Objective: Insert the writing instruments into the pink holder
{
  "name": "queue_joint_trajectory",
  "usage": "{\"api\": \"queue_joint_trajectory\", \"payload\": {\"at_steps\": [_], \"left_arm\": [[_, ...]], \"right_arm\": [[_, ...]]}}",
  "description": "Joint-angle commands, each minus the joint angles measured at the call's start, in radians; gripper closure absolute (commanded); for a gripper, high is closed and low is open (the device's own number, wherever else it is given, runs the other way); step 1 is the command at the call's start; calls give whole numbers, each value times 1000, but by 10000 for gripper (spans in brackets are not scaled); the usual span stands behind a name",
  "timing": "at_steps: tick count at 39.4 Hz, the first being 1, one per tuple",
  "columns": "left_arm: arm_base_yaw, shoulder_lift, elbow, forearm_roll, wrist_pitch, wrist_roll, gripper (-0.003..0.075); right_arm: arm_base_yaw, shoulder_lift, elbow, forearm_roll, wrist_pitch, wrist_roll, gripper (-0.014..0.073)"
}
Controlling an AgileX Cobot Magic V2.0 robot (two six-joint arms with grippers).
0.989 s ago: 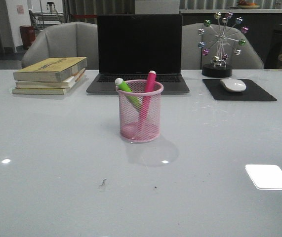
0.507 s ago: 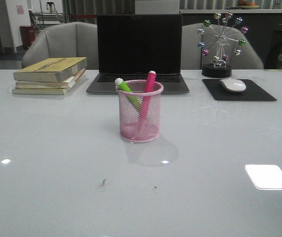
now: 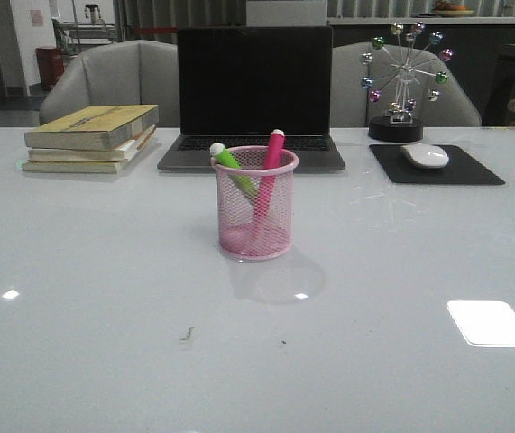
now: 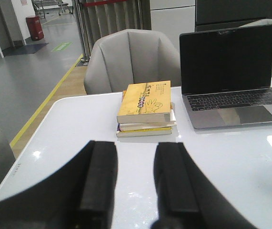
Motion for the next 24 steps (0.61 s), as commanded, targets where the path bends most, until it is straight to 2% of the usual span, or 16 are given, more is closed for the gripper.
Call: {"api": "queue_joint_trajectory", "payload": {"at_steps": [1,15,24], "left_arm": [[2,1,-30,-8,-86,-1,442],[2,1,-30,-8,-86,-1,442],[2,1,-30,-8,-86,-1,442]], "right_arm": [[-5,10,5,-9,-95,2,564],[-5,10,134,20,-244,2,564],[-5,10,181,19,-234,0,564]]}}
